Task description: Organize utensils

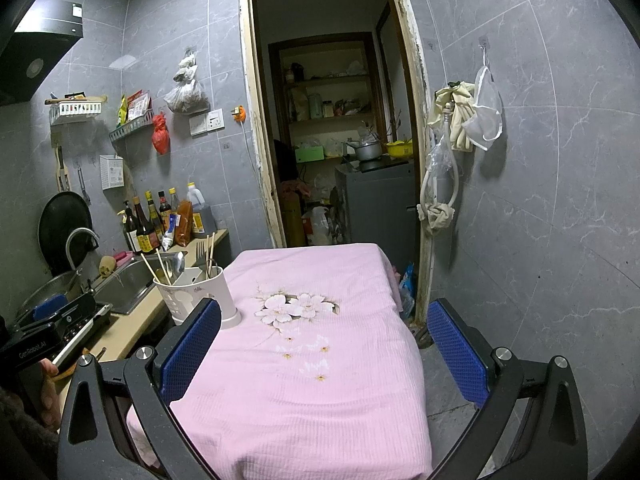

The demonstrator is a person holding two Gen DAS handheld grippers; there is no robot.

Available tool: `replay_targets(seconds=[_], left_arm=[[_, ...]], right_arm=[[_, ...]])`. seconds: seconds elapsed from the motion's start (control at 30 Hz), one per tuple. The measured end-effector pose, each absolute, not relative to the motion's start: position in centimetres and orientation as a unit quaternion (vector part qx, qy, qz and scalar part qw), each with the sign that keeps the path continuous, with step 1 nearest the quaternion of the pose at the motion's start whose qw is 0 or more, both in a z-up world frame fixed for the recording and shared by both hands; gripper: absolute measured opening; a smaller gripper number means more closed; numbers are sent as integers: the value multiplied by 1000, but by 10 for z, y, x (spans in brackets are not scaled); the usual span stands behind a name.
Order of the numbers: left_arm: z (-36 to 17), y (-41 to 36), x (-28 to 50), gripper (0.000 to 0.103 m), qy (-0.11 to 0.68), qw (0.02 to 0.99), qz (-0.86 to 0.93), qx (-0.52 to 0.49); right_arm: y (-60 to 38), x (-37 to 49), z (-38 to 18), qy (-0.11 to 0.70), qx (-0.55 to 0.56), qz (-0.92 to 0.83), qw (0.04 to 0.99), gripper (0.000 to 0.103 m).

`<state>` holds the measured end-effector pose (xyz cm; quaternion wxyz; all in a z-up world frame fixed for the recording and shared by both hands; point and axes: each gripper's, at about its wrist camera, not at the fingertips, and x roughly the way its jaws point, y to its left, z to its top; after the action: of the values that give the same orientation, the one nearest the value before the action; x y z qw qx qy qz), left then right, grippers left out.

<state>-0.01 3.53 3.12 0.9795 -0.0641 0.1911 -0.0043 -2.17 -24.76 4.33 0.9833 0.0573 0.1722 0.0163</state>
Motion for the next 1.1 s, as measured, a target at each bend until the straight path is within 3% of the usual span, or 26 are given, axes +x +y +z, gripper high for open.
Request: replay_targets(seconds=[1.1], left_arm=[[29, 33, -3, 101, 194, 979, -6, -63]], right_arm=[[-249, -20, 45, 174, 58, 17, 983, 101]])
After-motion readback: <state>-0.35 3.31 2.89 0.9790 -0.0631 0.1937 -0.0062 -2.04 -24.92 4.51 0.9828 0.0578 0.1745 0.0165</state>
